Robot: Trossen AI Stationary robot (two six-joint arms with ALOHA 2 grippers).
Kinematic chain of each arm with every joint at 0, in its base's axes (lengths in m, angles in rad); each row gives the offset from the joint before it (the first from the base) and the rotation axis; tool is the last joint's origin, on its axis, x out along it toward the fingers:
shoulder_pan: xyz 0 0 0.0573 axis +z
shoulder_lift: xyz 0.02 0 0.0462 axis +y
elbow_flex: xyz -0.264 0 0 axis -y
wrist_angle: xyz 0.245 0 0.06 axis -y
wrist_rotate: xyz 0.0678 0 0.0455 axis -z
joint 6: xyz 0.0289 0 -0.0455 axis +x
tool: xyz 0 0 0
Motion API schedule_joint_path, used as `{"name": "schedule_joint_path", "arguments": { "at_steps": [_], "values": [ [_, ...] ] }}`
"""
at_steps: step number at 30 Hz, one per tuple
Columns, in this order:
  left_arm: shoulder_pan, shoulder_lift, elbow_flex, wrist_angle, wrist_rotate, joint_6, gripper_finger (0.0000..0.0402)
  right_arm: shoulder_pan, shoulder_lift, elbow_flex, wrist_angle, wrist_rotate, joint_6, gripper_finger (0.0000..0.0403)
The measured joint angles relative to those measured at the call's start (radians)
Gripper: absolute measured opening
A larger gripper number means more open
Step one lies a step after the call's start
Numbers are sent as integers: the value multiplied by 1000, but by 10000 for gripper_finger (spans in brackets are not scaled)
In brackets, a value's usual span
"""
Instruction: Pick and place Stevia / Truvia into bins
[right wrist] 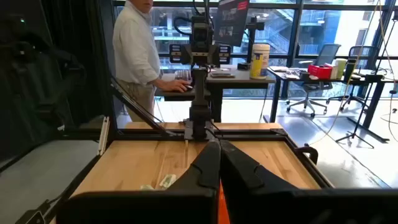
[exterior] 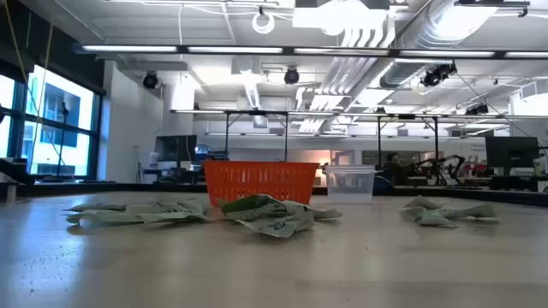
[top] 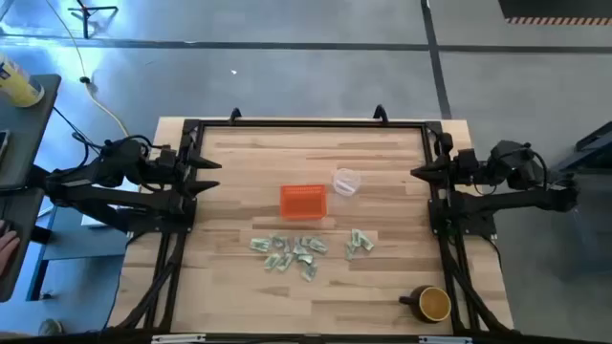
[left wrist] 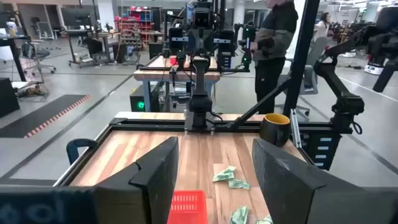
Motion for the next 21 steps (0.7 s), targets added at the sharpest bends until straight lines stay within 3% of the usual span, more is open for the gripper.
{"name": "schedule_joint_path", "arguments": {
  "at_steps": [21],
  "values": [
    [0,0,0,0,0,0,238,0,0,0,0,0,0,0]
  ]
}}
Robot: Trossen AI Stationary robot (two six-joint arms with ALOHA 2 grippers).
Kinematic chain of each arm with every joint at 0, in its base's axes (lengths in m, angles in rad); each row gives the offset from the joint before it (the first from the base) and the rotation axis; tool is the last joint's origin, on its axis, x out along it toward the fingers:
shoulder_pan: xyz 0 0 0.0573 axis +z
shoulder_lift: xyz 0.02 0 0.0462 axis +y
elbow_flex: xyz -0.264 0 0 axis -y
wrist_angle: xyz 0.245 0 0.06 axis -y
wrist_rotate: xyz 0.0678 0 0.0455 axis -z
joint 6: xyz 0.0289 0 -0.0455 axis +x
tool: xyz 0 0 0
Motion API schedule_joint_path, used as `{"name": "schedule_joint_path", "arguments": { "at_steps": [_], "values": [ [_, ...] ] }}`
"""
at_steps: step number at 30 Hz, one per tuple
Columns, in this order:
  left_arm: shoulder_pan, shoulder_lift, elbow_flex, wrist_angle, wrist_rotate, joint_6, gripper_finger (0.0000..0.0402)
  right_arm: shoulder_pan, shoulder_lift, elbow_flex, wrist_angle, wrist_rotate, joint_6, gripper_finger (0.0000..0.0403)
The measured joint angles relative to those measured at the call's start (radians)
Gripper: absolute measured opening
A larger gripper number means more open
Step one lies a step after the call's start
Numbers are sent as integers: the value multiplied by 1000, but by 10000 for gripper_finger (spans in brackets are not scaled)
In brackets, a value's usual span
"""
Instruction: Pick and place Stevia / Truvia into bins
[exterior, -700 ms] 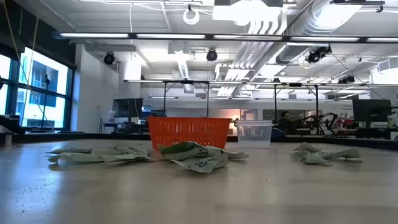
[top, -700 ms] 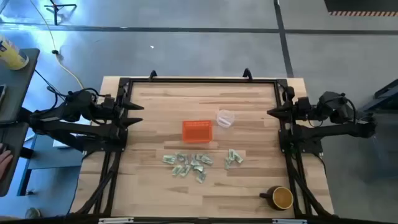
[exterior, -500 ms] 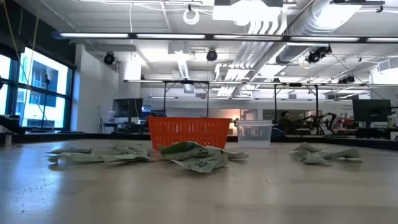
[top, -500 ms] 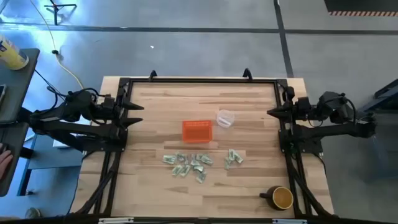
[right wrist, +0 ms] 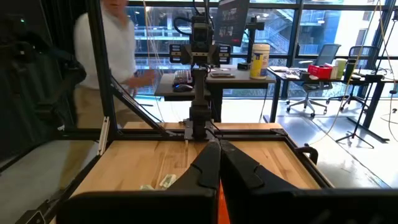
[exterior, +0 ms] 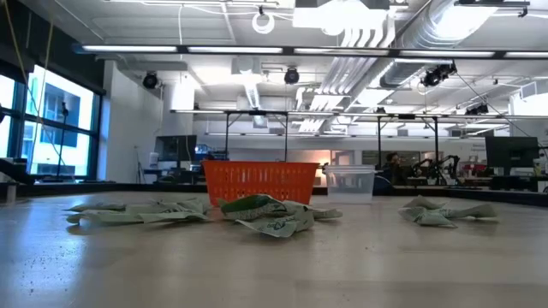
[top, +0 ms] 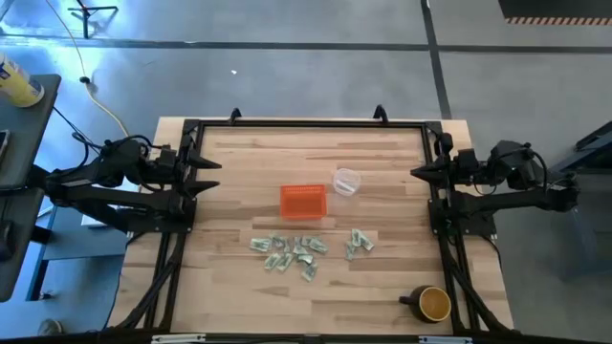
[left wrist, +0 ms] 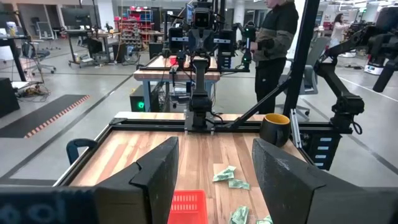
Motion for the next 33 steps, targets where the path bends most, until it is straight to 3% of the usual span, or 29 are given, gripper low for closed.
{"name": "schedule_joint_path", "arguments": {
  "at_steps": [29,33],
  "values": [
    [0,0,0,10,-2,-1,238,0,0,0,0,0,0,0],
    [0,26,0,97,-97,-20,238,0,0,0,0,0,0,0]
  ]
}}
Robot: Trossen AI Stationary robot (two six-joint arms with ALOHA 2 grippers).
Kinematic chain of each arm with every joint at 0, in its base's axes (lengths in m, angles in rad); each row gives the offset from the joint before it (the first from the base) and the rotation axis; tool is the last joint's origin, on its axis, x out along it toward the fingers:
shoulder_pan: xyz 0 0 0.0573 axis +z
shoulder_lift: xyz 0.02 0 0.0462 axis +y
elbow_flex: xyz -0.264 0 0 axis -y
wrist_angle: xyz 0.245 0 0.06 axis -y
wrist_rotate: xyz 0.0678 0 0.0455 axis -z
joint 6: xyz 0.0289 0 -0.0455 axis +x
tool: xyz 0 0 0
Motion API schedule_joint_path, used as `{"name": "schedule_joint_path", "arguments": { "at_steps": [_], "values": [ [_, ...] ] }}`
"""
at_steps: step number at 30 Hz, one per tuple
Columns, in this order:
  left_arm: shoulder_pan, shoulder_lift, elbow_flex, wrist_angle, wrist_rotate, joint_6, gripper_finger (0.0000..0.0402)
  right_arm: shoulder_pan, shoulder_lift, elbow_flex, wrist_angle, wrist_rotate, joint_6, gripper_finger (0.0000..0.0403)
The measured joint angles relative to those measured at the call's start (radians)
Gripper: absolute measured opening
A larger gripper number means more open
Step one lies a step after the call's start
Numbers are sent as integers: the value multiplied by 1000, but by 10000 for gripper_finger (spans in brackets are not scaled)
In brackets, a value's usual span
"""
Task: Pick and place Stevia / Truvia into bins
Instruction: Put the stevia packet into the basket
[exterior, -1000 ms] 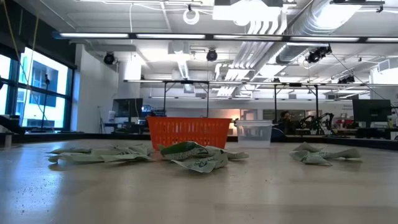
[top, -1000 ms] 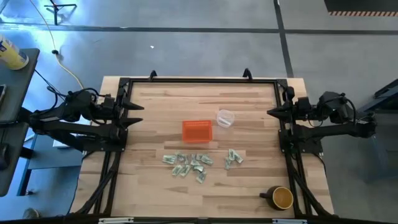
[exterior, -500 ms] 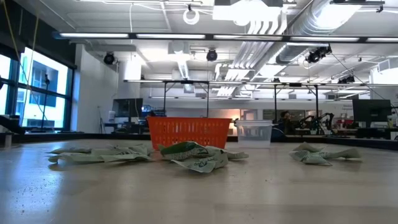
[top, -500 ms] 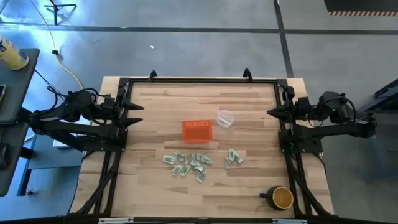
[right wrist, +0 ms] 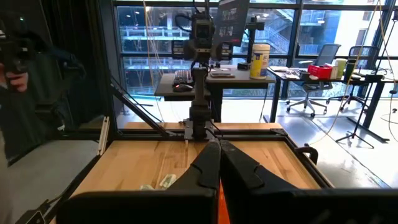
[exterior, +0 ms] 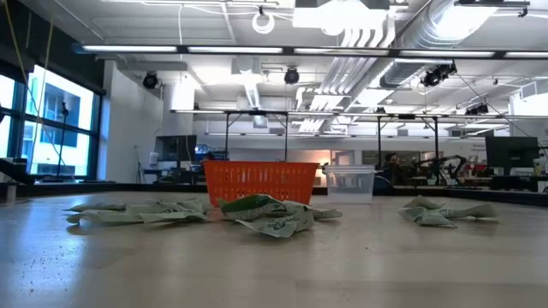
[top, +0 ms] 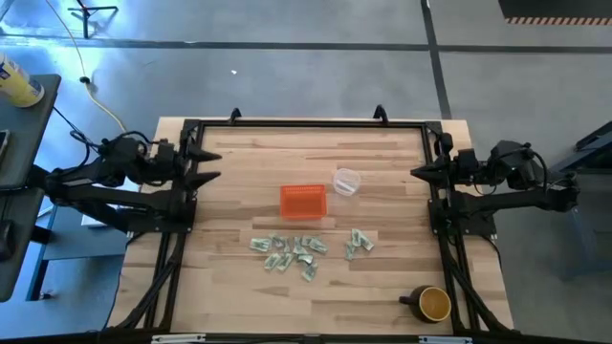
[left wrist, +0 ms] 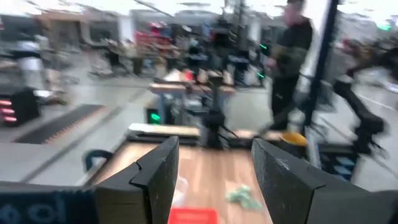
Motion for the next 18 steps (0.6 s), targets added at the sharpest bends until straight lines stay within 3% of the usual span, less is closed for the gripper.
{"name": "schedule_joint_path", "arguments": {
  "at_steps": [8,12,18],
  "values": [
    [0,38,-1,47,-11,-271,238,0,0,0,0,0,0,0],
    [0,76,-1,60,-130,-368,234,0,0,0,0,0,0,0],
    [0,142,-1,105,-210,-498,234,0,0,0,0,0,0,0]
  ]
}}
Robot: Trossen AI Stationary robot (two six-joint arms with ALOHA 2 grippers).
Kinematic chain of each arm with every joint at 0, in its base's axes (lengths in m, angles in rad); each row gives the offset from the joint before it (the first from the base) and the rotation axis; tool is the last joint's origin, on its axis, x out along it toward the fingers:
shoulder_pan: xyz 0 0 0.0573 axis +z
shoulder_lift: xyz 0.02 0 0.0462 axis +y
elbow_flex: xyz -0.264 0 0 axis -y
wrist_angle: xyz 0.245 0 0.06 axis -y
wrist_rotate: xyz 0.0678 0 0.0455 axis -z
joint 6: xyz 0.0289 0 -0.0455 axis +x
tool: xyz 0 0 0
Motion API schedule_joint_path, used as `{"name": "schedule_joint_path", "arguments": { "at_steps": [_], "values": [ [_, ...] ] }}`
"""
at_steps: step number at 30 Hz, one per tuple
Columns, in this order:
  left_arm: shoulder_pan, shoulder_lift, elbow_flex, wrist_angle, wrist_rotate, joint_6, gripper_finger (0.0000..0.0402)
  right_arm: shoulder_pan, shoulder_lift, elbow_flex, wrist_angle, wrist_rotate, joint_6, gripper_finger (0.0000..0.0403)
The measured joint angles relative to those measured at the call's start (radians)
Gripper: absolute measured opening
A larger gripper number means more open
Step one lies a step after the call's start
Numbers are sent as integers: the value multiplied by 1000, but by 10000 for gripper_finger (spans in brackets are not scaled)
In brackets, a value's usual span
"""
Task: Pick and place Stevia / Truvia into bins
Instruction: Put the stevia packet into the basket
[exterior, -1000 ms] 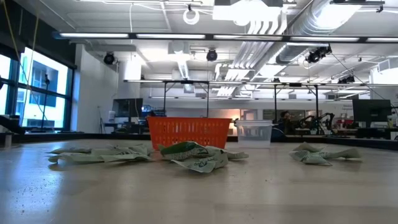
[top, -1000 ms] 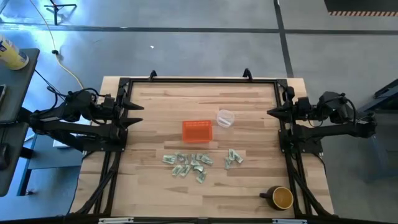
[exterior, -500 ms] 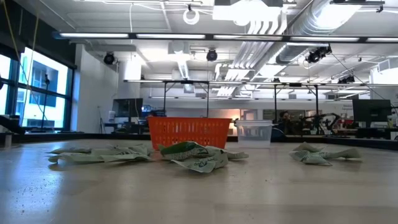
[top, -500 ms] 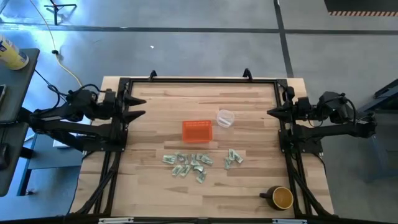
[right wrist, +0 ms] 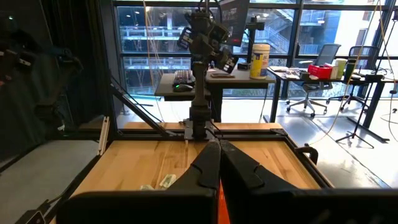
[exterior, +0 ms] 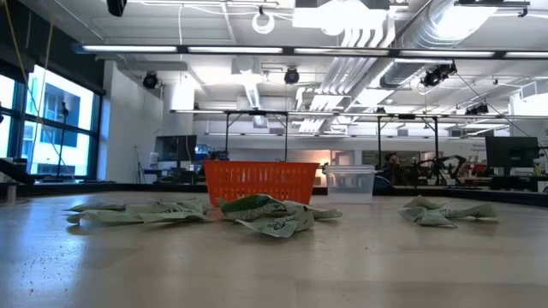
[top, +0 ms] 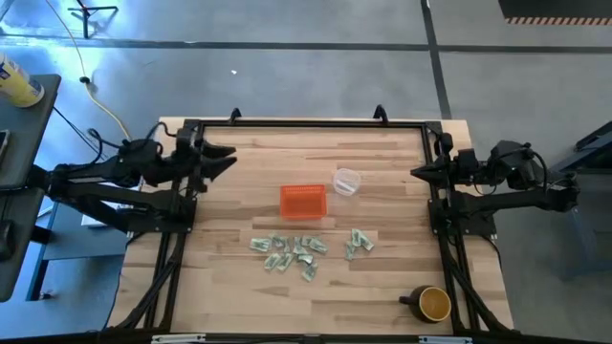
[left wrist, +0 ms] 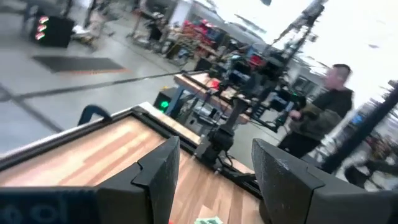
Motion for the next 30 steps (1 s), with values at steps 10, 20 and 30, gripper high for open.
{"name": "schedule_joint_path", "arguments": {
  "at_steps": [10,20,30],
  "values": [
    [0,138,0,22,138,-284,231,0,0,0,17,0,22,0],
    [-1,228,1,242,376,-306,197,0,30,0,224,290,445,0],
    [-1,309,1,159,555,-221,167,0,144,0,284,282,671,1]
  ]
}}
